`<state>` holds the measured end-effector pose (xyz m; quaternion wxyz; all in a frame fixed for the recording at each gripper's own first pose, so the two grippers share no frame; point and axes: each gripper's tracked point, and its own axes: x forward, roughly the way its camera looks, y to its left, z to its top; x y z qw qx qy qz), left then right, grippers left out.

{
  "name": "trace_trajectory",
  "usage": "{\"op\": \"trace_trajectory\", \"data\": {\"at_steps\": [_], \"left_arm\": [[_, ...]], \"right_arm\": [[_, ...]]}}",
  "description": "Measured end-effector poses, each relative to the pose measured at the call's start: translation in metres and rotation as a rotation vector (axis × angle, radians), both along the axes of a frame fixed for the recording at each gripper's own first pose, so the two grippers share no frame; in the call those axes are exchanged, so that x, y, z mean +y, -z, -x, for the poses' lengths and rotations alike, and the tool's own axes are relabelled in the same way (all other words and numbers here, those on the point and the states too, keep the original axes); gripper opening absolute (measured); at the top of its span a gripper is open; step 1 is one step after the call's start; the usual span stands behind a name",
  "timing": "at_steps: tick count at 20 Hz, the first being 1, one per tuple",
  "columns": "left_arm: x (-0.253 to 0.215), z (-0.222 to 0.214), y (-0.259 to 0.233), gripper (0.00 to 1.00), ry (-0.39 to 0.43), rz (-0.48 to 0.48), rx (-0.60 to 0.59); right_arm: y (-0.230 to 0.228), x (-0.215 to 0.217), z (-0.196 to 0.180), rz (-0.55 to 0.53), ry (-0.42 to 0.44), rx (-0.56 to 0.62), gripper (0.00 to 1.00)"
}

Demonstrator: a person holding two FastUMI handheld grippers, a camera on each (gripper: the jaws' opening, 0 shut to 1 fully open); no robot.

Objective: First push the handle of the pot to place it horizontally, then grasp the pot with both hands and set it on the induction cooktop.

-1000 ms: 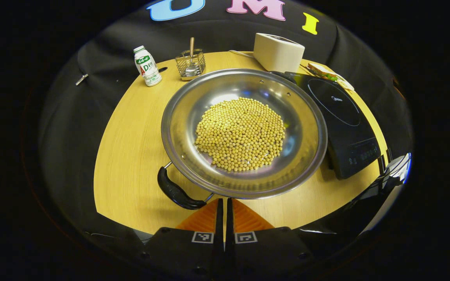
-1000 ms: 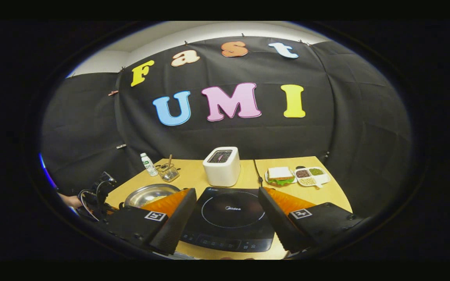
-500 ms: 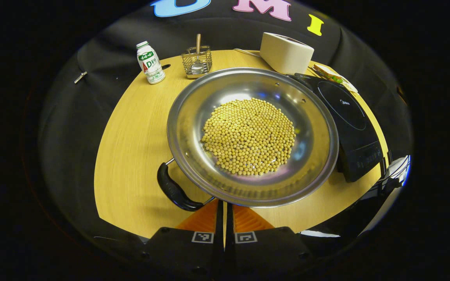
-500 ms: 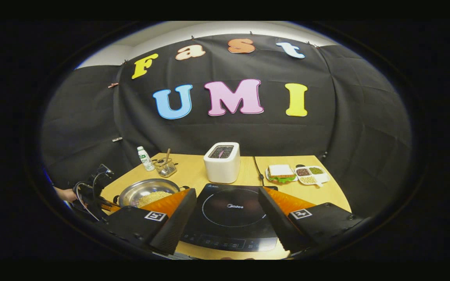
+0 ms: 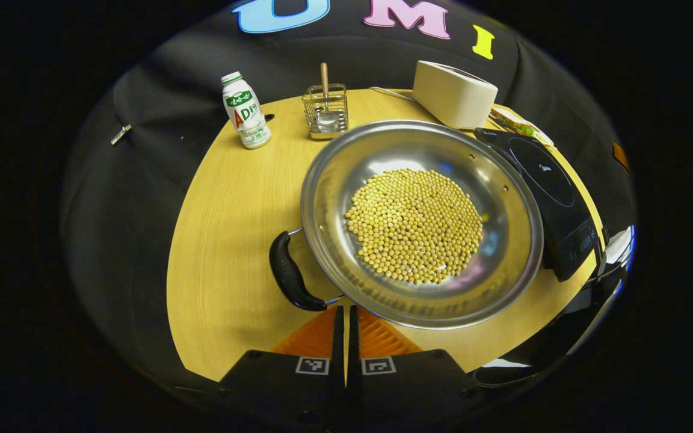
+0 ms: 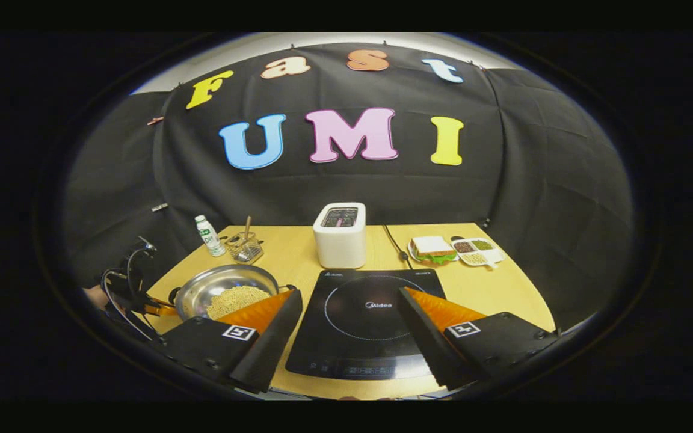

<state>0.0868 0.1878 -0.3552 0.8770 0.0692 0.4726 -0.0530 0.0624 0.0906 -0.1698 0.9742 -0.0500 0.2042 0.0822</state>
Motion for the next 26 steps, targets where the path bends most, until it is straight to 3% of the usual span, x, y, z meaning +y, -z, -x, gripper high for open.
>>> {"op": "trace_trajectory", "data": {"at_steps": [6,17,21,26], "left_arm": [[0.019,-0.026,-0.001,0.05,0.044,0.028,-0.021],[0.045,-0.056,0.005,0.05,0.120,-0.011,-0.049],[0.058,-0.047,-0.002,0.05,0.106,-0.025,-0.071],[0.071,-0.027,-0.036,0.06,0.010,0.051,-0.146]], "right_arm": [[0.004,0.014,0.014,0.009,0.069,0.000,0.99],[0.013,0.027,0.024,0.017,0.153,-0.001,0.99],[0.021,0.036,0.014,-0.002,0.148,0.024,0.99],[0.031,0.056,-0.001,-0.042,0.119,0.067,0.99]]}}
